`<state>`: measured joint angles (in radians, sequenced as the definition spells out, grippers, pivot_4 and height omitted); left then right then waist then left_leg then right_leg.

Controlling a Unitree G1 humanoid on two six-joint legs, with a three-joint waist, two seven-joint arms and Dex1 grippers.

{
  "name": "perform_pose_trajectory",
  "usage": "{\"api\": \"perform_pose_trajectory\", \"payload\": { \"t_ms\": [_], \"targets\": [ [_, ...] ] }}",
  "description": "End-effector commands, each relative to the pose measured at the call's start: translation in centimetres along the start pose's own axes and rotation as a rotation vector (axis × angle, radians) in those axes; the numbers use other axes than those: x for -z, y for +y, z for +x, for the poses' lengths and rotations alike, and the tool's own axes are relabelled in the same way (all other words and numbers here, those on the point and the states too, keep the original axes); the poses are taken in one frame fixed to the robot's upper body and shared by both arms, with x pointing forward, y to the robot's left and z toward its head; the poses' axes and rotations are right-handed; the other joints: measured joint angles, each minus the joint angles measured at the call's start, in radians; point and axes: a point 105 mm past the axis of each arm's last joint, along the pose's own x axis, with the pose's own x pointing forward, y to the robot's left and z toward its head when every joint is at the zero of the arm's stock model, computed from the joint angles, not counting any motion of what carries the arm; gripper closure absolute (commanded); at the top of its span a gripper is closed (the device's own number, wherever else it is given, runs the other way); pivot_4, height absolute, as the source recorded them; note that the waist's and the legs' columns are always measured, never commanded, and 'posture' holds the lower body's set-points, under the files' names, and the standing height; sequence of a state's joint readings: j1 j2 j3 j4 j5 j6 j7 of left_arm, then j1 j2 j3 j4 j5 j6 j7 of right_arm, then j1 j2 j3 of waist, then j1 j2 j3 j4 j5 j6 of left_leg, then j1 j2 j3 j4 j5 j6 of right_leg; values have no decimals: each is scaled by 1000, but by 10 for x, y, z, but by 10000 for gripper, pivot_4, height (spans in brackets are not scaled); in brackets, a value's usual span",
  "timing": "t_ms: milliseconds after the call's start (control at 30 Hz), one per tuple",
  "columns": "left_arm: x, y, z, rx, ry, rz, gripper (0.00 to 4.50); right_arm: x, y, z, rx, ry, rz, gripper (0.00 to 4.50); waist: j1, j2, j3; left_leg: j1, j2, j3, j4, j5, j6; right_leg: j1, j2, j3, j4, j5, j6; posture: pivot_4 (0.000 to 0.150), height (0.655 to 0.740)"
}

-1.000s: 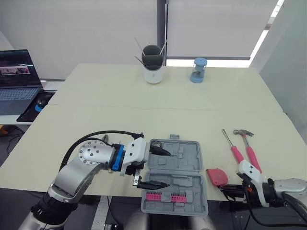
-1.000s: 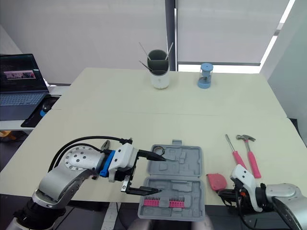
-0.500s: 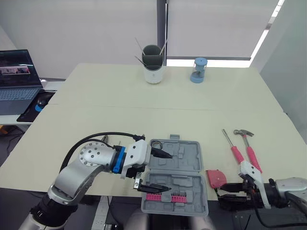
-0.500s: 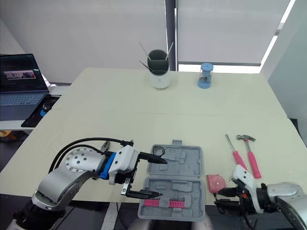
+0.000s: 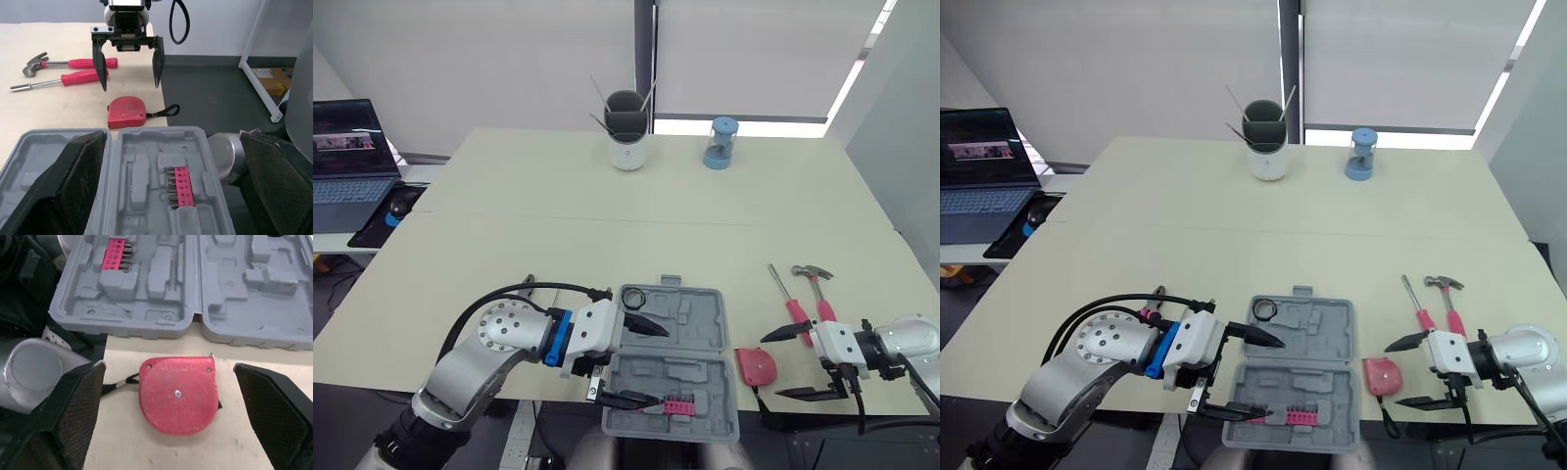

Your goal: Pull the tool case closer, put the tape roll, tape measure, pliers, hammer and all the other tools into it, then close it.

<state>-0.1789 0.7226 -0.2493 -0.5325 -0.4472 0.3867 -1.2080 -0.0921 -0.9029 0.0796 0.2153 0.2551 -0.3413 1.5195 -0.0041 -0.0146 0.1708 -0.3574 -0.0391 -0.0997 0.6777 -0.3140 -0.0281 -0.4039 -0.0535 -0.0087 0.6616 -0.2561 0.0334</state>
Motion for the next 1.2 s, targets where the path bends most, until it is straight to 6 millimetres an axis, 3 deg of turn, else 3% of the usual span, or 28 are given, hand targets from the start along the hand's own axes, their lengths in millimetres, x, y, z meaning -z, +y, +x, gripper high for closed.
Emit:
{"api": "perform_pose_trajectory", "payload": {
  "t_ms": [33, 467, 1200],
  "targets": [
    [-9, -6, 0, 9, -11, 44, 0, -3, -5, 4, -23, -28, -55, 420, 0, 0, 0, 0, 0, 0, 0, 0, 0, 0, 0, 0, 0, 0, 0, 1500, 7400],
    [-6, -8, -3, -4, -1, 31, 0, 16, -12, 15, -17, -4, 27, 420, 0, 0, 0, 1, 0, 1, 0, 0, 0, 0, 0, 1, 1, 0, -1, 1500, 7400],
    [-10, -13, -2, 10, 1, 26, 0, 30, -18, 28, 23, 9, 98, 420, 0, 1, 0, 1, 0, 1, 0, 0, 0, 0, 0, 1, 1, 0, -1, 1500, 7400]
  ]
}}
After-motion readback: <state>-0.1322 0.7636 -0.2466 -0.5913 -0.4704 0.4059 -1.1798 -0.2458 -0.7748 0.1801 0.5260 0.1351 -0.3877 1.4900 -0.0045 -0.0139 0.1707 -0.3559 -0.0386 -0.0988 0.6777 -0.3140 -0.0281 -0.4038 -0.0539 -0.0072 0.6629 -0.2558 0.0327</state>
